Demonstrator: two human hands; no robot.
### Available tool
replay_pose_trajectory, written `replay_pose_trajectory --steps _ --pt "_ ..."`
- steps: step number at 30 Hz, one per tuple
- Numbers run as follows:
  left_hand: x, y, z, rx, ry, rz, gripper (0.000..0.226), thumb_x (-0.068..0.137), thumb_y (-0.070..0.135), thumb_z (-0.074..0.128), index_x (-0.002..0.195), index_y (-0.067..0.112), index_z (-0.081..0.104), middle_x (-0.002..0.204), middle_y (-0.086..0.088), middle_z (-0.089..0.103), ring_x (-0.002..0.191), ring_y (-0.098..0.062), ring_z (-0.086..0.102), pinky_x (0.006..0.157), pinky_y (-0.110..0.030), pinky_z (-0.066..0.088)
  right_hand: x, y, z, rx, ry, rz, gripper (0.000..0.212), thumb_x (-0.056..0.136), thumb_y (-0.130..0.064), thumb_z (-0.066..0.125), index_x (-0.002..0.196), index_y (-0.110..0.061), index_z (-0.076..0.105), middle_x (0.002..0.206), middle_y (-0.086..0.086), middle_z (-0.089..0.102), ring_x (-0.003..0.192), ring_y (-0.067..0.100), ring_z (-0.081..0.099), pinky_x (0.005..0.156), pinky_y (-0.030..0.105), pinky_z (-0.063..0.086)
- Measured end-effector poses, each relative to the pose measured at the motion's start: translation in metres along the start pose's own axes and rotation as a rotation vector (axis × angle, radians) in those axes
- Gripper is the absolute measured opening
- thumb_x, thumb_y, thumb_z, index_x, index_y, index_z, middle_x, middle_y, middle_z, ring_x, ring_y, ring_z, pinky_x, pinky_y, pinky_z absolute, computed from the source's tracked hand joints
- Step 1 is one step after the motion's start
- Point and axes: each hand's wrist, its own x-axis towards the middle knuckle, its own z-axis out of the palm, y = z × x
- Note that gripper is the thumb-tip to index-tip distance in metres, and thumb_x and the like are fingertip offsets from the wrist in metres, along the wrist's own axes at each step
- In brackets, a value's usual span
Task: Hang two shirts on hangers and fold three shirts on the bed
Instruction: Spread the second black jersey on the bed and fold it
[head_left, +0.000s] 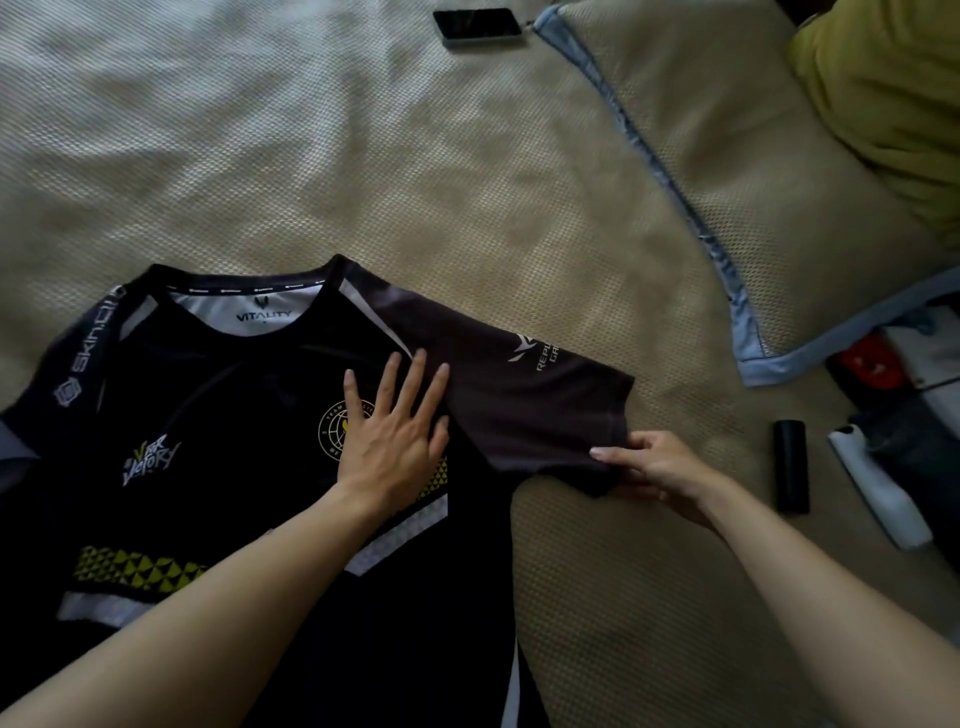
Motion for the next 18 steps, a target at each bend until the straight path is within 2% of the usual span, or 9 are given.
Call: replay_pose_trajectory --steps 2,5,7,10,12,13,14,16,18 --pt "0.002 -0.002 -0.004 -0.024 -0.058 -0.008 0.071 0.097 0.055 0.006 0.164 0.032 0.003 0.173 0.001 -0.003 0.159 -0.026 -0.006 0.120 -0.068 -0.006 -0.005 -0.001 0.004 -0.099 -0.044 -0.003 0.034 0.080 -0.016 0.082 0.108 -0.001 0.070 0.066 0.000 0.074 0.053 0.009 0.067 0.048 0.022 0.051" --pt "0.003 -0.008 -0.024 -0.084 -0.107 0.000 0.077 0.090 0.060 -0.003 0.163 0.036 -0.003 0.172 0.006 -0.009 0.159 -0.021 -0.009 0.122 -0.062 -0.009 -0.008 -0.005 0.007 -0.294 -0.049 0.025 0.050 0.063 -0.020 0.091 0.107 -0.012 0.070 0.094 0.006 0.078 0.084 0.020 0.075 0.069 0.031 0.060" --pt "0.000 -0.019 -0.041 -0.108 -0.118 0.009 0.080 0.087 0.061 -0.005 0.163 0.035 -0.001 0.173 0.007 -0.005 0.159 -0.016 -0.002 0.125 -0.057 -0.003 -0.007 -0.009 0.009 -0.391 -0.037 0.097 0.052 0.061 -0.021 0.092 0.107 -0.010 0.069 0.090 0.007 0.078 0.077 0.019 0.074 0.062 0.027 0.058" --pt "-0.009 -0.064 -0.062 -0.116 -0.050 -0.060 0.081 0.089 0.057 0.000 0.164 0.029 0.010 0.172 0.005 0.006 0.159 -0.015 0.010 0.127 -0.053 0.004 -0.008 -0.027 0.011 -0.511 -0.097 0.364 0.026 0.077 -0.020 0.086 0.088 -0.006 0.066 0.067 0.005 0.071 0.052 0.015 0.063 0.048 0.024 0.049" --pt "-0.014 -0.112 -0.073 -0.130 0.077 -0.176 0.074 0.095 0.051 0.018 0.161 0.019 0.026 0.170 -0.003 0.023 0.156 -0.020 0.024 0.124 -0.054 0.013 -0.004 -0.043 0.014 -0.600 -0.112 0.573 0.024 0.083 -0.023 0.080 0.074 -0.011 0.061 0.056 0.001 0.051 0.046 0.012 0.043 0.047 0.023 0.037" --pt "-0.017 -0.140 -0.079 -0.126 0.142 -0.255 0.068 0.098 0.045 0.031 0.158 0.014 0.033 0.166 -0.008 0.031 0.153 -0.025 0.032 0.122 -0.055 0.019 -0.002 -0.055 0.021 -0.668 -0.068 0.597 0.023 0.086 -0.024 0.077 0.076 -0.011 0.061 0.056 0.001 0.046 0.047 0.013 0.039 0.049 0.025 0.036" --pt "-0.020 -0.169 -0.086 -0.124 0.191 -0.338 0.062 0.099 0.037 0.042 0.154 0.010 0.038 0.162 -0.014 0.037 0.148 -0.031 0.038 0.119 -0.055 0.025 0.004 -0.067 0.030 -0.773 0.014 0.535 0.021 0.086 -0.026 0.076 0.080 -0.011 0.063 0.059 0.004 0.050 0.048 0.015 0.043 0.053 0.027 0.041" --pt "-0.026 -0.227 -0.102 -0.192 0.186 -0.557 0.057 0.098 0.029 0.055 0.149 0.007 0.042 0.153 -0.021 0.044 0.138 -0.041 0.045 0.110 -0.054 0.035 0.019 -0.092 0.060 -1.087 0.285 0.136 0.026 0.084 -0.038 0.073 0.084 -0.014 0.064 0.077 0.009 0.067 0.063 0.024 0.060 0.066 0.032 0.052" --pt "-0.034 -0.275 -0.114 -0.301 0.051 -0.730 0.057 0.095 0.038 0.065 0.141 0.008 0.049 0.141 -0.024 0.051 0.130 -0.044 0.051 0.104 -0.050 0.041 0.030 -0.119 0.105 -1.109 0.406 -0.260 0.029 0.086 -0.047 0.067 0.086 -0.018 0.061 0.094 0.010 0.069 0.086 0.030 0.065 0.079 0.038 0.055"
